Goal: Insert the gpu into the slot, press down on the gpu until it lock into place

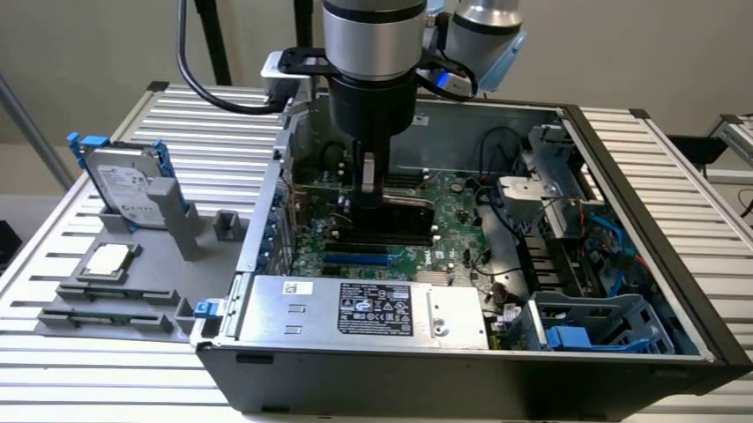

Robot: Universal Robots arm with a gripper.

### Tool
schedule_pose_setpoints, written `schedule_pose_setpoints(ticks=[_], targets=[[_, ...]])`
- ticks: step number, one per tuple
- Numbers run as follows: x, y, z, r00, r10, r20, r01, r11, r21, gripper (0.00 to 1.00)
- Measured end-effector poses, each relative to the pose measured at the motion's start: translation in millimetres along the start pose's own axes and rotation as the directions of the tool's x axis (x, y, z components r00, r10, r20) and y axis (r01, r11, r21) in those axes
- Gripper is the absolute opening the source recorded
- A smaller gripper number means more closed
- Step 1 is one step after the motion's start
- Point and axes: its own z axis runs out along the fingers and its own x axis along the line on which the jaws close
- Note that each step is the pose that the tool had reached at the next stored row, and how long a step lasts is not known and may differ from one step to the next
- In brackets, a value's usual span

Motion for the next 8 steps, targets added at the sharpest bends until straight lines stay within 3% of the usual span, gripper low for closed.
schedule_pose_setpoints(ticks=[8], targets=[[-1.3,1.4,14.7,1.0,0.0,0.0001,0.0,1.0,0.0,0.27]])
